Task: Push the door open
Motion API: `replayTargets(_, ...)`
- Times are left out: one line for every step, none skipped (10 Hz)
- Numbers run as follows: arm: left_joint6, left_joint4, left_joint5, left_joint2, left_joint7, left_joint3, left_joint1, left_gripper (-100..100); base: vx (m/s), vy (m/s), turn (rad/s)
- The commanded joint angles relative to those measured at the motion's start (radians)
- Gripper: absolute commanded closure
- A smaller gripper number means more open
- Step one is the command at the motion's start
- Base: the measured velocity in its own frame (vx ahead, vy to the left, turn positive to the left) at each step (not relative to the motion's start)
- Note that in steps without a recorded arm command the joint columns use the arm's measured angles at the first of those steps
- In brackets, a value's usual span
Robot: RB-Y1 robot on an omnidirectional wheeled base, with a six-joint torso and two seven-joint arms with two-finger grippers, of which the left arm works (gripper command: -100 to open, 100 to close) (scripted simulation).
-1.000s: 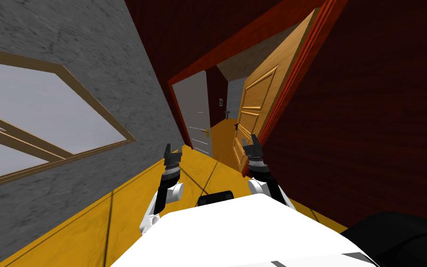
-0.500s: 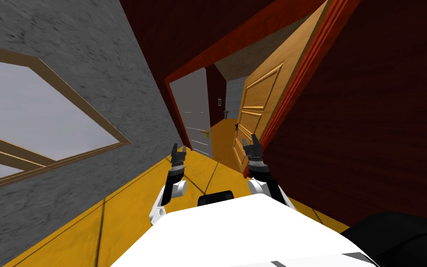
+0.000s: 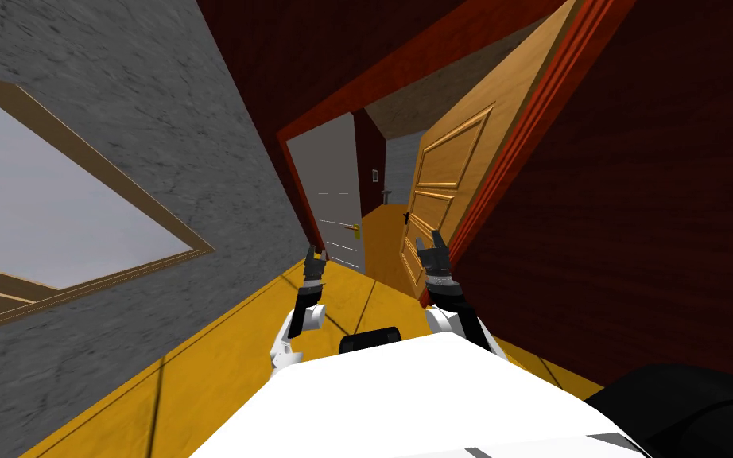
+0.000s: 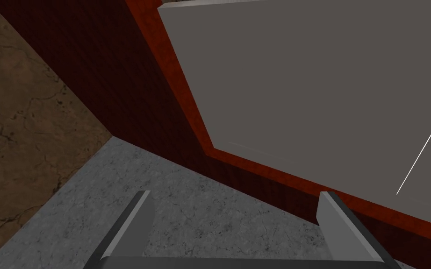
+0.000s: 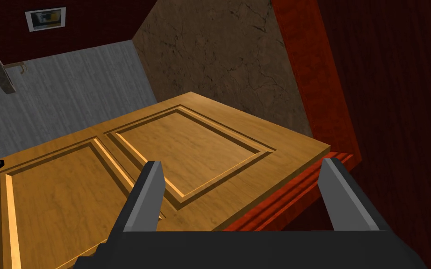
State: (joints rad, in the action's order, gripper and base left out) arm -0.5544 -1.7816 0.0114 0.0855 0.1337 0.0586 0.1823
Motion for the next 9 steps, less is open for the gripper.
replayTargets(0.005,0.046,-0.001,0.003,0.001,0.006,-0.026,-100,0.091,0.079,-0.062)
replayTargets(0.009,0.075,-0.003,0.003,0.002,0.010,-0.043,-100,0.095,0.084,-0.069)
replayTargets(0.012,0.103,-0.004,0.004,0.002,0.013,-0.060,-100,0.109,0.087,-0.067)
replayTargets(0.016,0.131,-0.005,0.004,0.002,0.017,-0.078,-100,0.084,0.094,-0.058)
replayTargets(0.019,0.160,-0.007,0.004,0.002,0.022,-0.095,-100,0.075,0.091,-0.059)
replayTargets(0.023,0.189,-0.008,0.004,0.002,0.026,-0.112,-100,0.085,0.079,-0.074)
replayTargets(0.027,0.217,-0.009,0.004,0.002,0.030,-0.130,-100,0.089,0.079,-0.072)
replayTargets(0.030,0.246,-0.011,0.004,0.003,0.034,-0.148,-100,0.090,0.081,-0.064)
replayTargets(0.034,0.275,-0.012,0.003,0.003,0.038,-0.165,-100,0.079,0.084,-0.066)
